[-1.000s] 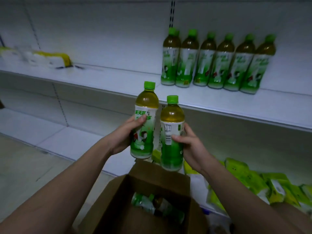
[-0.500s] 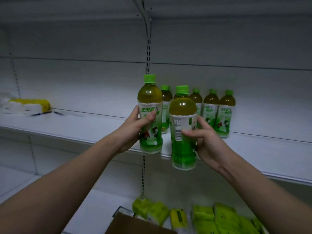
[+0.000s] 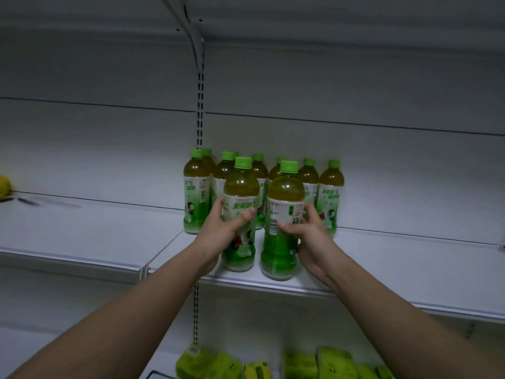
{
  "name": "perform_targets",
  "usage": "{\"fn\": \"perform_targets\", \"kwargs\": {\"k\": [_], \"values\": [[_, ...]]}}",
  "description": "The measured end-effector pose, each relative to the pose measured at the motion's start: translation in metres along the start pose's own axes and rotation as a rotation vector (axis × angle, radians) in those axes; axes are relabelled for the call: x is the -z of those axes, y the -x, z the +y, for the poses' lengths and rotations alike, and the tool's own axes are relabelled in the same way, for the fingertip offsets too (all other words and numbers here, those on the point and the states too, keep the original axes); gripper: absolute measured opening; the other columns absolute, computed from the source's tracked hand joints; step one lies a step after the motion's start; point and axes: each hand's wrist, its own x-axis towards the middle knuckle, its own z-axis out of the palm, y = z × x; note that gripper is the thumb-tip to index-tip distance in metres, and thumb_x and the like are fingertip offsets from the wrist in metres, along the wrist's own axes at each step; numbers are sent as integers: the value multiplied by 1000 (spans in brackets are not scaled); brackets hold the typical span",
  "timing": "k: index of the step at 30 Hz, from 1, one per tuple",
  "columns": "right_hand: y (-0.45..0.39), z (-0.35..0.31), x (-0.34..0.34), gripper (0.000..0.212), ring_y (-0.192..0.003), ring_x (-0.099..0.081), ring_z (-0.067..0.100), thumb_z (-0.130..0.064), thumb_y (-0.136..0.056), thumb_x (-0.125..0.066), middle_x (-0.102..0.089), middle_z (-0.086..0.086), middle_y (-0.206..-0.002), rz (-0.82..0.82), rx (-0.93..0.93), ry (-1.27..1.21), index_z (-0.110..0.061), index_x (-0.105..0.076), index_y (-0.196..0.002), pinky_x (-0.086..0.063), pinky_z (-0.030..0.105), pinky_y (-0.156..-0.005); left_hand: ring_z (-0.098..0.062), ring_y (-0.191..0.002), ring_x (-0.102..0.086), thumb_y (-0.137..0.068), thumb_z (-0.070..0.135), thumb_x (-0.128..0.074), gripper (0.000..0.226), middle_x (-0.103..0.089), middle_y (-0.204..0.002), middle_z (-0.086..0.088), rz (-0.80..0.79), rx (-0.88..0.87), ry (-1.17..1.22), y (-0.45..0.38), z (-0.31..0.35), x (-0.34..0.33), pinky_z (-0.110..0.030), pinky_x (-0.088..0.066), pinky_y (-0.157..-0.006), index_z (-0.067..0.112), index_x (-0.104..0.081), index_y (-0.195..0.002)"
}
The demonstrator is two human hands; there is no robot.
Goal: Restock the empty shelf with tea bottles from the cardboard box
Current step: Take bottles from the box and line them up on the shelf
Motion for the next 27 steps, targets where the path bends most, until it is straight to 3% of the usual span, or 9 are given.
{"fn": "perform_targets", "kwargs": {"k": [4,8,11,13,16,20,23,25,27], "values": [[-15,11,8,68,-105,-68,9,-4,-71,-77,-72,-6,-116,-56,35,79,-29,-48,-129,-48,34,-91,0,-97,-64,-72,32,-80,47,-68,-108,14,24,-10,36,-17,-7,-7,-20,-47,-74,43,-51,-107],[-21,15,9,73,-109,-62,7,-17,-70,-81,-67,-12,-118,-46,35,154,-36,-46,-130,-48,29,-86,-5,-104,-56,-76,37,-76,63,-60,-117,14,-16,19,-84,-24,-6,-2,-26,-43,-84,35,-42,-129],[-16,11,12,60,-104,-53,-5,-30,-79,-77,-57,-23,-115,-61,32,334,-52,-42,-122,-47,21,-79,-3,-102,-58,-75,29,-79,70,-60,-112,16,-70,42,-240,-17,-8,10,-16,-46,-74,31,-40,-133],[-8,8,19,68,-106,-54,1,-33,-80,-76,-54,-16,-122,-63,51,507,-45,-37,-134,-47,14,-76,-4,-97,-60,-71,21,-82,71,-60,-104,16,-72,67,-396,-9,-14,19,-12,-47,-66,28,-43,-130],[4,7,27,77,-94,-59,3,-24,-83,-75,-53,-14,-114,-70,93,721,-31,-30,-144,-46,3,-58,-17,-89,-65,-70,15,-83,72,-59,-106,2,2,66,-539,1,-21,26,-23,-53,-67,21,-46,-131],[10,11,27,72,-79,-62,5,-24,-84,-74,-53,-11,-108,-11,97,767,-24,-33,-144,-46,4,-54,-7,-70,-63,-68,13,-85,60,-57,-94,9,122,-29,-604,7,-23,21,-16,-46,-56,24,-50,-115],[5,16,22,67,-70,-63,0,-24,-84,-73,-55,-6,-107,35,100,783,-21,-38,-141,-44,5,-51,-2,-69,-60,-67,14,-85,56,-54,-89,15,176,-55,-605,5,-28,12,-15,-43,-56,29,-47,-106],[0,19,21,62,-72,-64,1,-24,-85,-73,-57,-3,-107,66,104,777,-20,-42,-137,-45,7,-53,2,-70,-57,-69,13,-84,54,-53,-86,17,185,-74,-606,0,-31,6,-11,-42,-54,29,-47,-104],[-8,23,23,53,-86,-64,11,-26,-86,-71,-59,-1,-107,107,105,801,-17,-47,-132,-48,16,-66,4,-69,-54,-69,12,-83,52,-52,-83,19,199,-93,-598,-7,-35,0,-8,-42,-51,28,-47,-103]]}}
